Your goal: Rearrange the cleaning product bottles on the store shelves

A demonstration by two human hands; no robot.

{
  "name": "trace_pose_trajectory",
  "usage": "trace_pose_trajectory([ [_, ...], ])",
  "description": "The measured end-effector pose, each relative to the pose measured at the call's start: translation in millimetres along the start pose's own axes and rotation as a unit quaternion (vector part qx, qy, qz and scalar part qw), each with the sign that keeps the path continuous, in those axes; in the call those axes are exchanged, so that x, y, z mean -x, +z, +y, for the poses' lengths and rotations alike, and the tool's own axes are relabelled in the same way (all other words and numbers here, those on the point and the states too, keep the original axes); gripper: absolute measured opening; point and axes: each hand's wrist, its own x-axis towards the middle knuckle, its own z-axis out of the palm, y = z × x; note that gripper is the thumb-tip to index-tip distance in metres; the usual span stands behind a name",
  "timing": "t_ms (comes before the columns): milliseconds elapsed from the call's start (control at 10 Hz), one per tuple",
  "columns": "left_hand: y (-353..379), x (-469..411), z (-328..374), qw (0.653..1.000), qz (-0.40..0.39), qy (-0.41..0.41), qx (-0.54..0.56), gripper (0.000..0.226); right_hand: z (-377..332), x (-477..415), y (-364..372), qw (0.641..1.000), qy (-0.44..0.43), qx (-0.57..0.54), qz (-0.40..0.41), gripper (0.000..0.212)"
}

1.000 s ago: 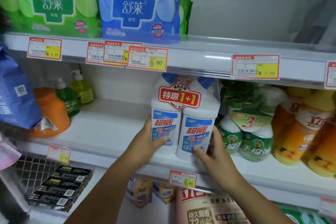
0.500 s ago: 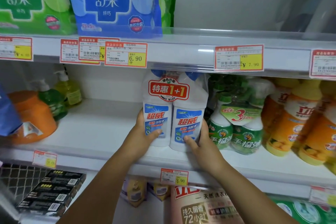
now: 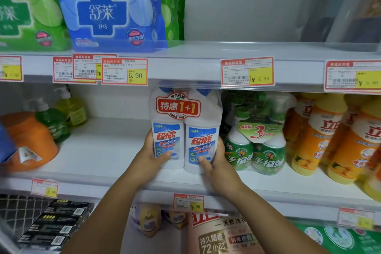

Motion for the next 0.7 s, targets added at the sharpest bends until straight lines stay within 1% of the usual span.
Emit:
trace_pose_trajectory([
  [200,5.0,0.4,-4.0,1.000,0.022,-0.006,0.015,0.062,1.4,-0.3,0.0,1.000,0.001,0.007,-0.002,0.068],
  [300,9.8,1.5,-7.4,0.999,0.046,-0.005,0.012,0.058,0.4,0.4,0.0,1.000,0.006,0.004,-0.002,0.067],
  [500,24.9,10.1,-14.8,0.992,0.120,0.024,-0.034,0.051,1.1,6.5,1.0,0.999,0.008,0.037,0.021,0.065],
  [600,32.4,30.7,-19.4,0.987,0.129,0.061,-0.072,0.052,-1.2,18.9,-8.1,0.997,0.002,0.071,0.008,0.052],
  [700,41.3,54.7,-12.5,0.984,0.117,0.038,-0.127,0.055,-3.0,39.4,-24.0,0.995,0.008,0.104,-0.005,0.052],
])
